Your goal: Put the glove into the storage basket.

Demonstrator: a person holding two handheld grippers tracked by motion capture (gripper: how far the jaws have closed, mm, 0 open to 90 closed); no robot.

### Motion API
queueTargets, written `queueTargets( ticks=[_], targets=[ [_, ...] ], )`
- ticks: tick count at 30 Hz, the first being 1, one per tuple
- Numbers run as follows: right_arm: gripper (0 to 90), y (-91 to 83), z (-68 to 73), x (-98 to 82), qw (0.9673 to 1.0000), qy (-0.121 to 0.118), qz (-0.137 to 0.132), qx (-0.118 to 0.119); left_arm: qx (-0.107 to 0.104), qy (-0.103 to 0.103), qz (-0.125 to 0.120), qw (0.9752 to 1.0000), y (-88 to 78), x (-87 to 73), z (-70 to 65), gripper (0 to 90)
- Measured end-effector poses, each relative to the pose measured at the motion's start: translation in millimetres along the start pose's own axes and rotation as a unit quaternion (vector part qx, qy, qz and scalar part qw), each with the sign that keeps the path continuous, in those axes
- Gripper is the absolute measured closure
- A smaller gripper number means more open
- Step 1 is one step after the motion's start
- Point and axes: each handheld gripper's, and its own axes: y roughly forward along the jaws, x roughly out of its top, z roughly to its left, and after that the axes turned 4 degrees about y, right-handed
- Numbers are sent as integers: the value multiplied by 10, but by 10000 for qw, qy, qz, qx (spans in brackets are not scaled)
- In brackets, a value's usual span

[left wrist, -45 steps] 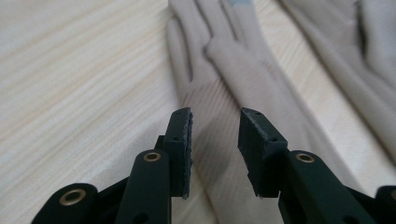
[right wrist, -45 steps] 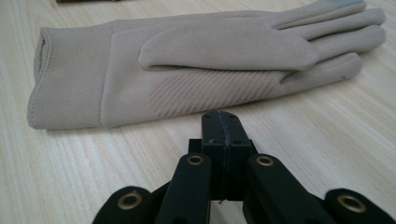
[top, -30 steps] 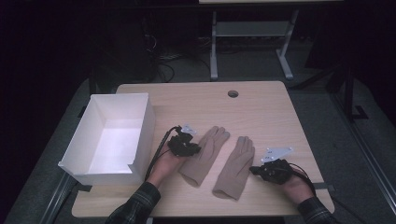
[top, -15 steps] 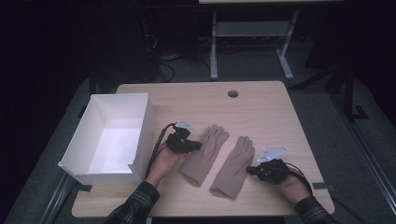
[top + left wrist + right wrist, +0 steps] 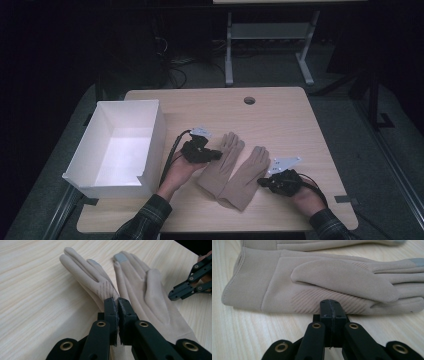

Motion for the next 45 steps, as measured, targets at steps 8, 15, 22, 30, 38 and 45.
queueTargets(
  ticks=[8, 15, 22, 30, 38, 45],
  targets=[
    [898, 70, 17, 74, 10000, -84, -39, -13, -98, 92, -56, 9999, 62, 121, -89, 862],
    [898, 122, 31, 120, 10000, -47, -28, 2, -177, 285, -47, 9994, 90, 198, -260, 861],
    [898, 154, 45, 146, 10000, -84, -20, 14, -324, 496, 54, 9982, 214, 245, -420, 858],
    [897, 156, 40, 144, 10000, -88, -25, 26, -504, 679, 182, 9963, 371, 262, -581, 851],
    [873, 145, 35, 130, 10000, -83, -33, 31, -813, 714, 104, 9941, 411, 255, -652, 771],
    [634, -79, -80, -2, 9996, 147, -195, -140, -663, 775, 41, 9948, 357, 255, -670, 893]
  ],
)
